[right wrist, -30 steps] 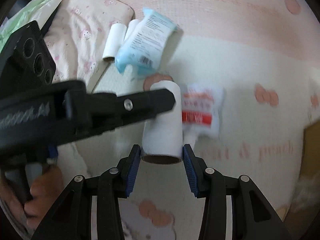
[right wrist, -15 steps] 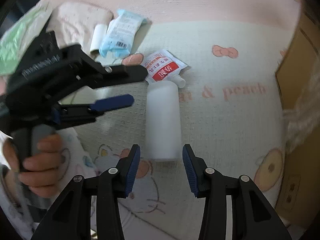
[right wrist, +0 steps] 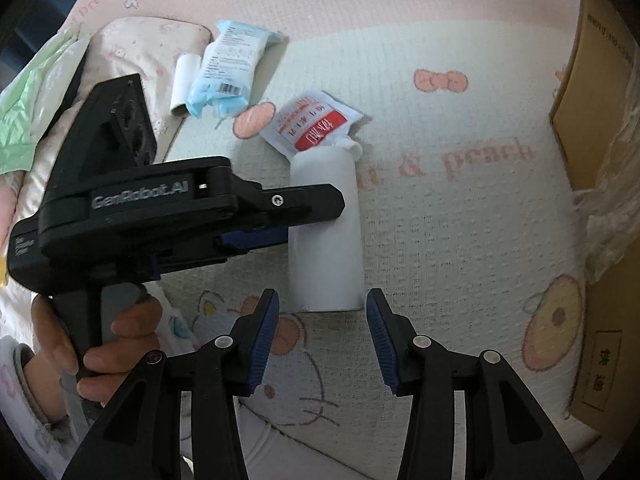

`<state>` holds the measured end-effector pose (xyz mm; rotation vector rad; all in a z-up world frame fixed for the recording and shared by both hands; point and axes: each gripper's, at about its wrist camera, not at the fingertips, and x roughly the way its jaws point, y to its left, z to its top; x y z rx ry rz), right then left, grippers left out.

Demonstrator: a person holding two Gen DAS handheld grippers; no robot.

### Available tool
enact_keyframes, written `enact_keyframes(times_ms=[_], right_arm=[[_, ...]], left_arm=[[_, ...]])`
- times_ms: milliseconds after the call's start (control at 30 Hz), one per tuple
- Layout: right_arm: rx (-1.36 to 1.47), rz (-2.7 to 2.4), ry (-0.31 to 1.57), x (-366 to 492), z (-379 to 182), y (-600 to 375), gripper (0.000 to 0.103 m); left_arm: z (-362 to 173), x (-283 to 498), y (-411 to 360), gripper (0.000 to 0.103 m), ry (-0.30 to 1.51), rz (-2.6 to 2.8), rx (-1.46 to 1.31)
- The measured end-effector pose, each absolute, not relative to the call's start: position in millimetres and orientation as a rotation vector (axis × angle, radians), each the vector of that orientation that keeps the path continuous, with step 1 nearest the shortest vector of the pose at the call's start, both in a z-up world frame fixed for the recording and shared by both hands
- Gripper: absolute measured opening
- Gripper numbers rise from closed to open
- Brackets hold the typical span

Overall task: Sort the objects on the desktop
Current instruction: 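Lift the white tube with the right tool and carry it toward the cardboard box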

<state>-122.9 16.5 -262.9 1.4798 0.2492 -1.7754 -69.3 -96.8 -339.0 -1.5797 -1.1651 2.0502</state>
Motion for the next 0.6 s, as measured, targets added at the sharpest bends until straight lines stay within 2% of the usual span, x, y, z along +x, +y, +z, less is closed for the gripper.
enact_keyframes(times_ms=[267,400,600], right_arm=[[1.476,-1.758,0.184,-125,-263,12,0.043],[1.438,-1.758,0.170,-123,-254,11,0.043],[1.346,-1.750,0.111,-119,-230,16,0.043]], left_arm=[[-318,-62,-90,0.047,-1.040,2.114,-1.544],[-301,-50,-96,0.047,-1.126,2.110,-1.475],[-260,-42,-93,0.047,-1.057,2.193,-1.408]])
